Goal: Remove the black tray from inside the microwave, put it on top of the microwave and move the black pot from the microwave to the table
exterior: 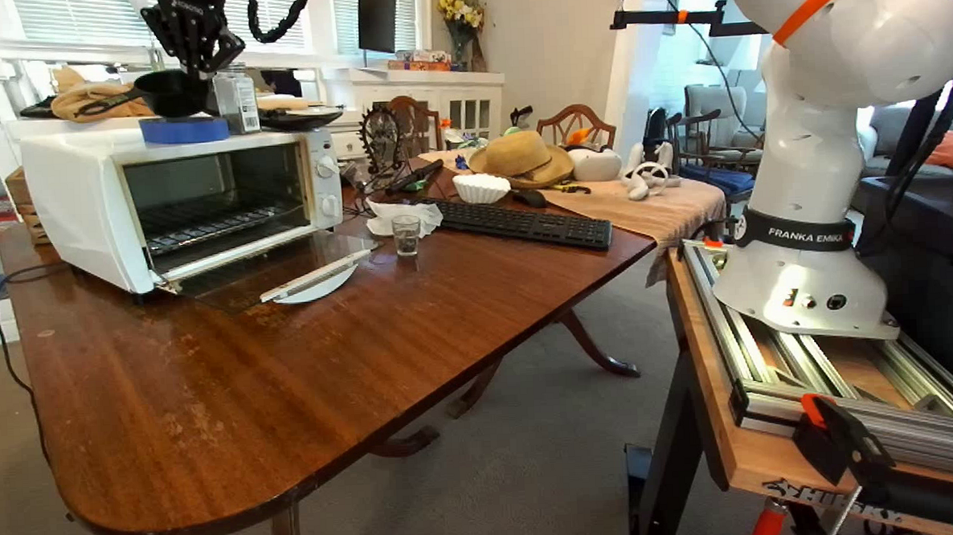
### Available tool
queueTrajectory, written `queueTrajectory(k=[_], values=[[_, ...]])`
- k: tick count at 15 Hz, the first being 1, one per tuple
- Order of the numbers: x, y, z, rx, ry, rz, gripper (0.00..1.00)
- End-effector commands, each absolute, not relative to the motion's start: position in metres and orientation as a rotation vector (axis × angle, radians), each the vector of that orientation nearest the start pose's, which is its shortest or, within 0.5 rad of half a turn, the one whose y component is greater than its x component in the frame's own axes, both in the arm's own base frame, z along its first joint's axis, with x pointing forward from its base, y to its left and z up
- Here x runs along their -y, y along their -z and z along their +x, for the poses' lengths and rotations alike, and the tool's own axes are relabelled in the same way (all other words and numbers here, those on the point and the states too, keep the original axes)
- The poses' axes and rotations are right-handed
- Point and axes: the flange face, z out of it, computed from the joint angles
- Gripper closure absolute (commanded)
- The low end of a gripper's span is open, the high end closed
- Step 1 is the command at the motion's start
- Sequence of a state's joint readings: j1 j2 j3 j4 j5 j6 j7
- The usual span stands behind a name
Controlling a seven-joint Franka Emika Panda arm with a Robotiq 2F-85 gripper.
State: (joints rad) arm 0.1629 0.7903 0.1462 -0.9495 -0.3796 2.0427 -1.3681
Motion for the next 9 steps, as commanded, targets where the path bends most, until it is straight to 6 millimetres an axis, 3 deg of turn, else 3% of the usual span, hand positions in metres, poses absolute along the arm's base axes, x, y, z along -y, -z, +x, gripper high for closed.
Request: queueTrajectory(k=[1,9], values=[[-0.181,-0.458,0.769,-2.08,-0.194,1.784,0.99],[-0.172,-0.5,0.769,-1.832,-0.429,1.865,0.99]])
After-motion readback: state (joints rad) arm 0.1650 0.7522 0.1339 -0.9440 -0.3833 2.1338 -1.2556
